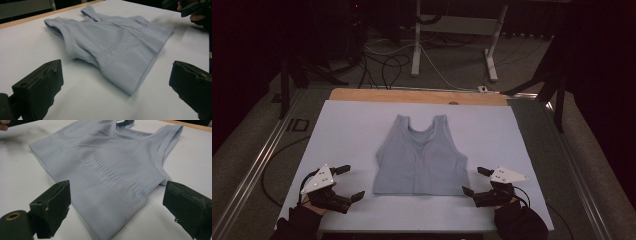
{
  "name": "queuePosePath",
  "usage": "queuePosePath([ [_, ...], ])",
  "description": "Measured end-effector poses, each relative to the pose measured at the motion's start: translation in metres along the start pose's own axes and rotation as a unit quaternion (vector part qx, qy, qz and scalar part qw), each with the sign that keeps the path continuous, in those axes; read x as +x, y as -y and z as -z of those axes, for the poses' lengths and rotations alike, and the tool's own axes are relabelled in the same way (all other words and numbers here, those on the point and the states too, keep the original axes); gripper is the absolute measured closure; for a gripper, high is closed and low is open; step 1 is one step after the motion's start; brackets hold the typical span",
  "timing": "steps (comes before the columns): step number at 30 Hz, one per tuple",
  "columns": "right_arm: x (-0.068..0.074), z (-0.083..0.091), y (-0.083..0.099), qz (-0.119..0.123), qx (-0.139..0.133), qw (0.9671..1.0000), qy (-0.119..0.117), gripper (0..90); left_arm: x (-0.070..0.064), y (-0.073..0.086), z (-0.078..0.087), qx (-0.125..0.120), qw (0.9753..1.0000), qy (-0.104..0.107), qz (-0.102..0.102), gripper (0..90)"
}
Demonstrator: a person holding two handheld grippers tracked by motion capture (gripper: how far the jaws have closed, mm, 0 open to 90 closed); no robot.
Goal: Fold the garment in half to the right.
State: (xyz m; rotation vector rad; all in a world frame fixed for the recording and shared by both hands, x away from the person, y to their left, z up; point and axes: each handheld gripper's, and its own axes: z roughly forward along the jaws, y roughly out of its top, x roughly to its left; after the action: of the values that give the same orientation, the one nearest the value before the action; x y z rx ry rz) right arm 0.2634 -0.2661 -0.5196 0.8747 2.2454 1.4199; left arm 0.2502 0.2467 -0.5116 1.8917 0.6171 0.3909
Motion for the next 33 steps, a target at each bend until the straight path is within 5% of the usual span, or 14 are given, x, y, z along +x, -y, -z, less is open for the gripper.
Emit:
queuePosePath([
  [24, 0.002, -0.005, -0.001, 0.016, 0.012, 0.9998, -0.006, 8.0, -0.004, -0.004, -0.005, 0.020, 0.9995, 0.023, -0.003, 0.4],
  [33, 0.008, 0.002, -0.021, 0.022, 0.010, 0.9997, -0.001, 8.1, -0.006, -0.013, -0.006, 0.033, 0.9989, 0.033, -0.010, 0.4],
])
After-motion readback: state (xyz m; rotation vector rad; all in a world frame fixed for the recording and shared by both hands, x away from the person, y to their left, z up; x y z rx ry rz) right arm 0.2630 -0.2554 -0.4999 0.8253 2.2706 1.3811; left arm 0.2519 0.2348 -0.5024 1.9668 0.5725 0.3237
